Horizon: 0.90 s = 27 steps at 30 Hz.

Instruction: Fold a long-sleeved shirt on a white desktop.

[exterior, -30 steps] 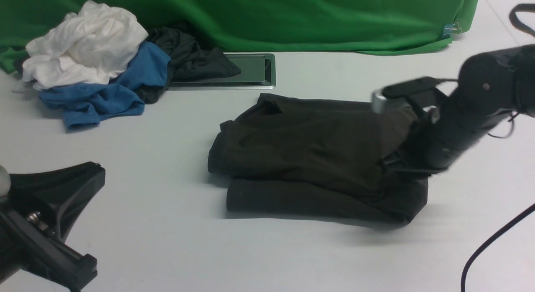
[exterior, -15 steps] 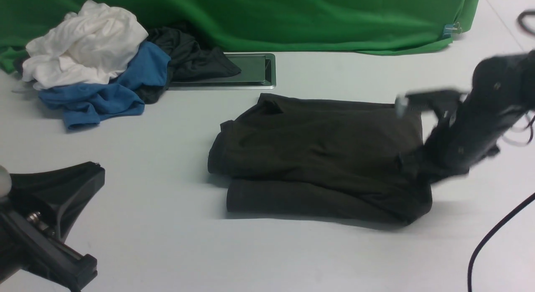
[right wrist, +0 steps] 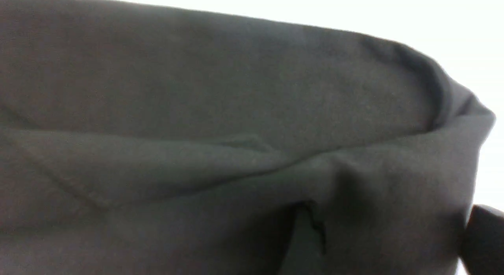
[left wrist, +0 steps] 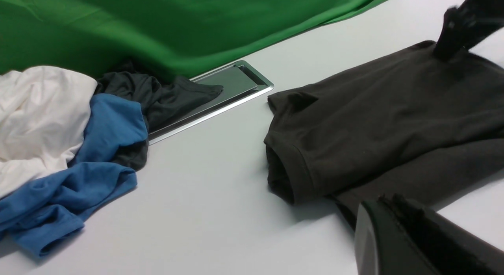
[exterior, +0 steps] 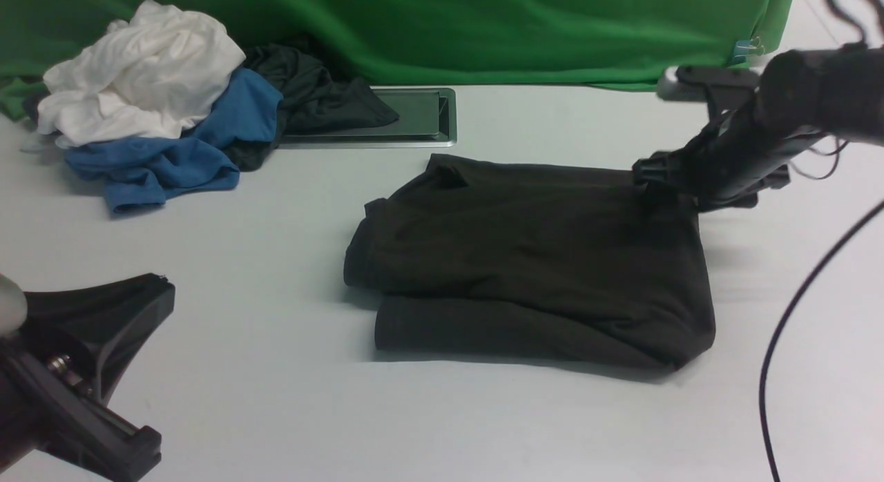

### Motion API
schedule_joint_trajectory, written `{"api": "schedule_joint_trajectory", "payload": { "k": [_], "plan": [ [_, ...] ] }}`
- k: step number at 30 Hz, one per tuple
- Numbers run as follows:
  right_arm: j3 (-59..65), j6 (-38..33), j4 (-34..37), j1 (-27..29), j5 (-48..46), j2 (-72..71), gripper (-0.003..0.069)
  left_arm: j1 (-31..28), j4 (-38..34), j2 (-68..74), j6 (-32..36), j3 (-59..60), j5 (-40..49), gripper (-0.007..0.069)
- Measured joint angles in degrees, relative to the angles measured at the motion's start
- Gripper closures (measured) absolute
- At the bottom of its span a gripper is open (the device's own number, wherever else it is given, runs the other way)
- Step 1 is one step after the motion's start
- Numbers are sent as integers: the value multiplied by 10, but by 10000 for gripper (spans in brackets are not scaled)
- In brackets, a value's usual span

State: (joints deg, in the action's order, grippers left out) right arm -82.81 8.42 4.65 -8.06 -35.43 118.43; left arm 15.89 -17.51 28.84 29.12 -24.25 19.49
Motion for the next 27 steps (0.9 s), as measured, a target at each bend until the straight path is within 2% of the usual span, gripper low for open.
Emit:
{"api": "schedule_joint_trajectory", "payload": {
  "k": [5, 7, 8, 9, 10, 11, 17, 19, 20, 21, 22, 24, 26, 27],
  "plan": [
    [-14, -12, 5, 0, 2, 18, 241, 0, -14, 0, 0, 0, -1, 606],
    [-15, -34, 9, 0, 18, 23, 328, 0, -17, 0, 0, 0, -7, 606],
    [-17, -49, 12, 0, 32, 27, 397, 0, -18, 0, 0, 0, -17, 606],
    [-19, -51, 13, 0, 37, 29, 408, 0, -18, 0, 0, 0, -17, 606],
    [-24, -61, 16, 0, 53, 35, 484, 0, -19, 0, 0, 0, -30, 606],
    [-30, -68, 18, 0, 65, 40, 494, 0, -19, 0, 0, 0, -38, 606],
    [-61, -71, 18, 1, 70, 58, 482, 0, -17, 0, 0, 0, -50, 606],
    [-62, -71, 17, 1, 59, 53, 398, 0, -19, -1, -1, 0, -42, 606],
    [-62, -72, 17, 1, 49, 45, 319, 0, -19, -3, -1, 0, -36, 606],
    [-62, -72, 17, 1, 47, 44, 307, 0, -19, -5, -1, 0, -34, 606],
    [-60, -81, 16, 2, 32, 28, 235, 0, -19, -11, -1, 0, -22, 606],
    [-50, -94, 15, 2, 20, -7, 191, 0, -19, -31, 1, 0, -4, 606],
    [-24, -99, 13, 2, 14, -67, 212, 0, -19, -61, 2, 0, 11, 606],
    [0, -99, 13, 2, 12, -112, 265, 0, -19, -84, 2, 0, 20, 606]
  ]
}}
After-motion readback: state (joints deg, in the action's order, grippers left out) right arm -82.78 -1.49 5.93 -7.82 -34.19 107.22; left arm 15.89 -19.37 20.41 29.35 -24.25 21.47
